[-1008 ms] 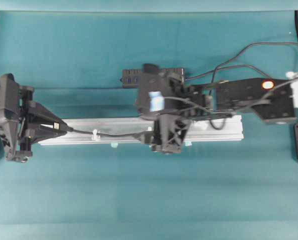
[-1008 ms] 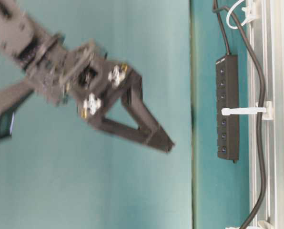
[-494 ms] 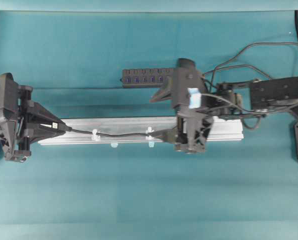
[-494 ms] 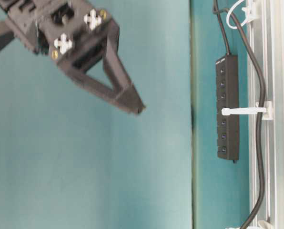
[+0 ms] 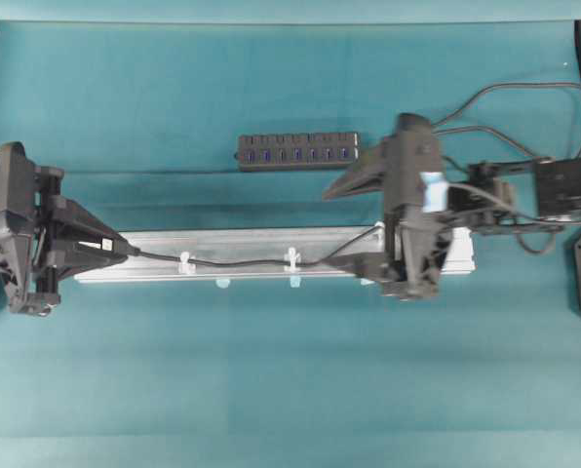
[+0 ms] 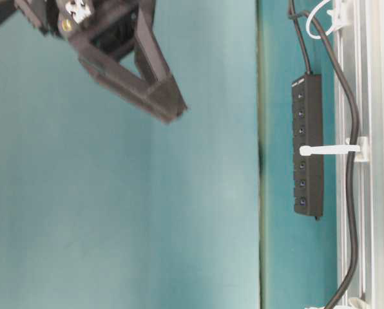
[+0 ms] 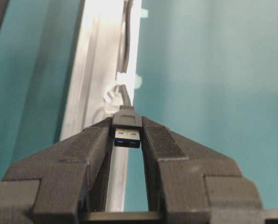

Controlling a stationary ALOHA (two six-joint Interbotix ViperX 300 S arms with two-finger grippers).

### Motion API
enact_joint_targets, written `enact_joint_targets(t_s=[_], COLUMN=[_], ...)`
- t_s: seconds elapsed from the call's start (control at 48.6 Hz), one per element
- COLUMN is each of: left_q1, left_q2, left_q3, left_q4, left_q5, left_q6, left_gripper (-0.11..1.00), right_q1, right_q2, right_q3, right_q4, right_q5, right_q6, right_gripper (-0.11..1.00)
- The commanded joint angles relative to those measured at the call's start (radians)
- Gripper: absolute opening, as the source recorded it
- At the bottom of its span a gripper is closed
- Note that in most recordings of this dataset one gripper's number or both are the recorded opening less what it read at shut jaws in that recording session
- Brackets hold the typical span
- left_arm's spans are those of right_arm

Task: Pass the USB cable through three rings with both arms.

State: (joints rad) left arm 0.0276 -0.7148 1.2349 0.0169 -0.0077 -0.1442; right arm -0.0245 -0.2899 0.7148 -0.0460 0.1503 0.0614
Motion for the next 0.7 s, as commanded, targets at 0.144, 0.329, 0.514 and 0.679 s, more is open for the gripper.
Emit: enact_joint_targets(t_s=[0.144, 0.329, 0.514, 0.679], left_q1=[0.002, 0.002, 0.0, 0.002], left_q2=[-0.002, -0.002, -0.003, -0.005], left_q3=[-0.023, -0.023, -0.023, -0.023], left_q4=[0.003, 0.003, 0.003, 0.003], left_q5=[-0.005, -0.005, -0.005, -0.005], left_q6=[-0.002, -0.002, -0.002, -0.002], left_gripper=[0.24, 0.24, 0.24, 0.24], right_q1=[0.014, 0.018, 0.02, 0.021], right_q2=[-0.106, -0.147, -0.149, -0.149], right_q3=[0.064, 0.1, 0.101, 0.101], right_q4=[0.009, 0.032, 0.032, 0.034], right_q5=[-0.071, -0.124, -0.138, -0.138], right_q6=[0.008, 0.008, 0.008, 0.008], right_gripper=[0.72, 0.72, 0.72, 0.72])
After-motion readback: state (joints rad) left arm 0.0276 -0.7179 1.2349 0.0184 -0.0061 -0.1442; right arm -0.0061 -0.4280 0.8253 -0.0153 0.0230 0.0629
